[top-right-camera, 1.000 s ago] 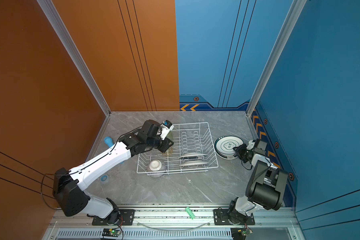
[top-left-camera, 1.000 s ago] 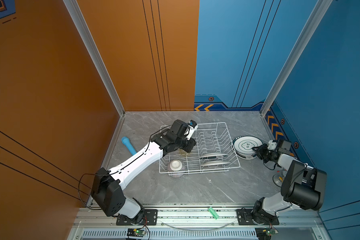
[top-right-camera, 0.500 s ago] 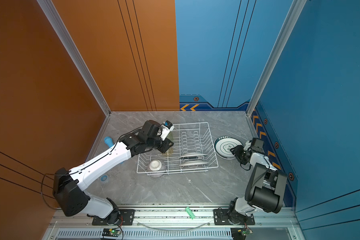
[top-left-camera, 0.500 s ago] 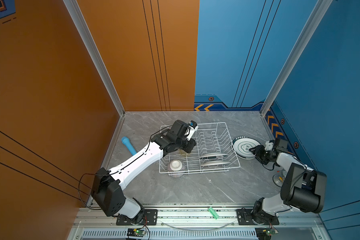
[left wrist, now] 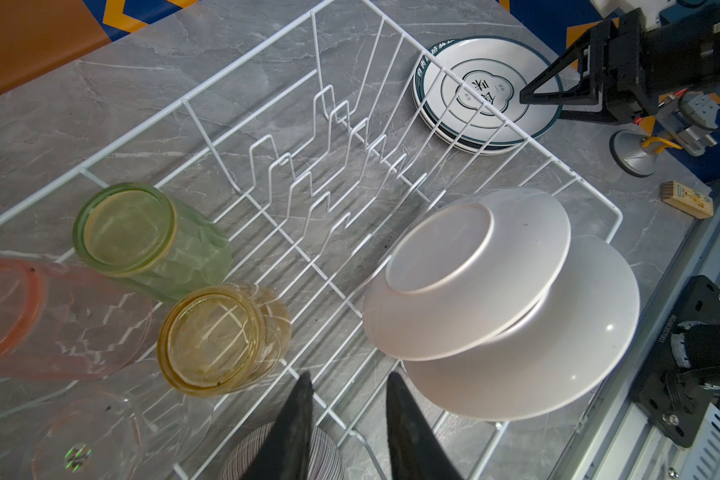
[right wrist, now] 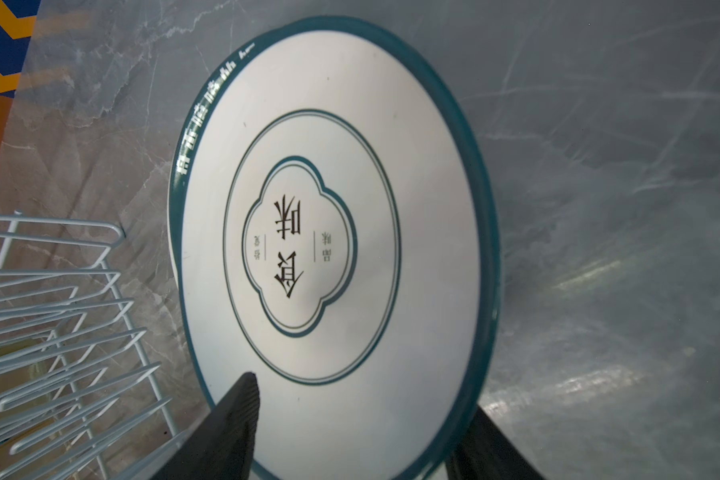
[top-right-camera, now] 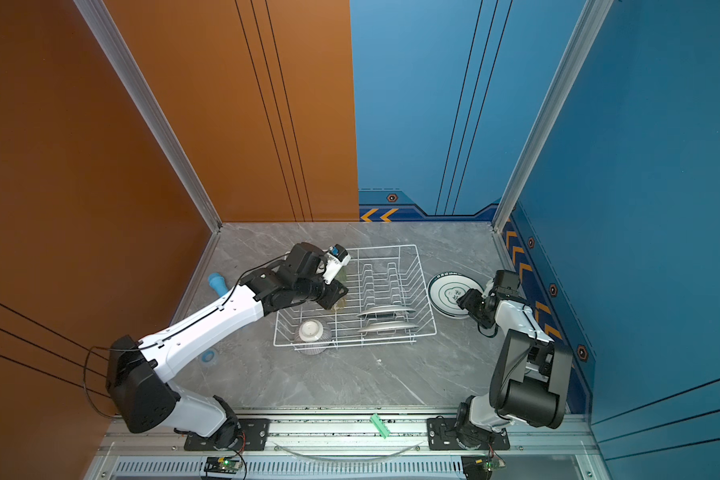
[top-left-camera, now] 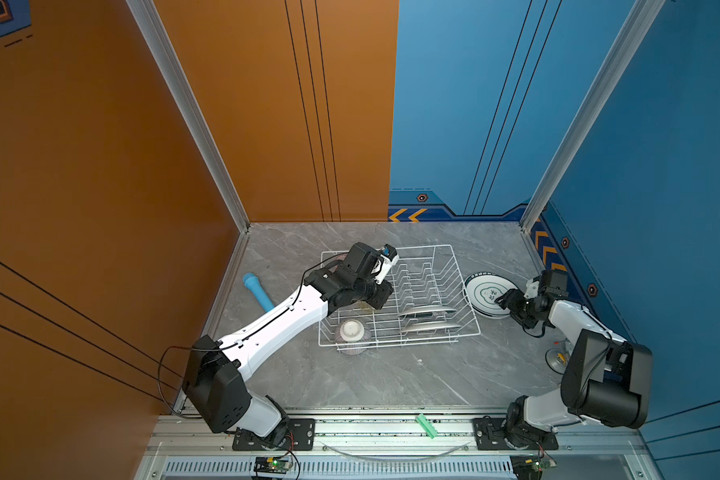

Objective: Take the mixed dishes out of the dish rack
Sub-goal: 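Grip the green-rimmed plate in the rack with the left gripper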

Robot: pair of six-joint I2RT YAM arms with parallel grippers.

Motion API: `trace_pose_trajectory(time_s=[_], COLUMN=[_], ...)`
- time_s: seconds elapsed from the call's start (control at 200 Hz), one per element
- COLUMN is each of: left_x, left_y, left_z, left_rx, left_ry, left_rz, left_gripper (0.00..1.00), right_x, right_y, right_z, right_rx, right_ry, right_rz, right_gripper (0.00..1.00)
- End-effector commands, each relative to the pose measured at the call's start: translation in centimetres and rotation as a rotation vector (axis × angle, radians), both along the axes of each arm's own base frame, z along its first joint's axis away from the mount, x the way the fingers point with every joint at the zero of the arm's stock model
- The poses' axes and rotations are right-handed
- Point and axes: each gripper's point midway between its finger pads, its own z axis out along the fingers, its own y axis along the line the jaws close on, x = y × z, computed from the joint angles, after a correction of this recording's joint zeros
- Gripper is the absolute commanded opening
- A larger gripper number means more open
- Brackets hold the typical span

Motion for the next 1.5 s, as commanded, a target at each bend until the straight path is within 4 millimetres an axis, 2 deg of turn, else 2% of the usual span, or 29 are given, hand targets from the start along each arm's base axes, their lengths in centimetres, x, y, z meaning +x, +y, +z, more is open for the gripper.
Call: trace_pose_trajectory(time_s=[0.0, 0.15, 0.27, 0.345, 0.436, 0.666, 0.751, 0.876, 0.981, 1.257, 1.492], left_x=[-0.2, -0.3, -0.6, -1.1, -1.8, -4.6, -5.4, -5.3, -5.0, -4.3, -3.5], left_y=[0.2, 0.1, -0.2, -0.7, -1.6, -5.1, -6.5, -8.0, -8.7, -9.9, -10.5], left_z=[0.1, -0.3, -0.5, -0.5, -0.3, 0.3, 0.1, -0.8, -2.1, -3.8, -4.5], left_rx=[0.029, 0.043, 0.053, 0.057, 0.071, 0.128, 0.189, 0.276, 0.358, 0.447, 0.497], left_ry=[-0.011, -0.008, -0.005, -0.011, -0.035, -0.129, -0.167, -0.167, -0.158, -0.137, -0.137], left_rz=[-0.007, -0.012, -0.026, -0.059, -0.108, -0.297, -0.359, -0.405, -0.423, -0.443, -0.446], left_gripper=[0.32, 0.32, 0.32, 0.32, 0.33, 0.36, 0.37, 0.34, 0.33, 0.33, 0.28], right_x=[0.0, -0.4, -0.6, -0.5, -0.4, -0.2, -0.2, -0.3, -0.4, -0.6, -0.5], right_y=[-0.5, -0.8, -1.0, -1.0, -0.5, 4.0, 5.5, 7.3, 8.1, 8.3, 8.2], right_z=[0.6, 0.5, 1.1, 2.1, 4.2, 10.0, 11.4, 12.8, 13.3, 13.1, 12.7], right_rx=[-0.053, -0.089, -0.103, -0.109, -0.123, -0.16, -0.169, -0.169, -0.166, -0.163, -0.16], right_ry=[0.015, 0.04, 0.032, 0.003, -0.053, -0.202, -0.234, -0.278, -0.297, -0.308, -0.305], right_rz=[0.011, 0.01, 0.004, -0.004, 0.007, 0.133, 0.171, 0.213, 0.231, 0.239, 0.245], right_gripper=[0.67, 0.75, 0.76, 0.76, 0.76, 0.77, 0.77, 0.76, 0.76, 0.76, 0.76])
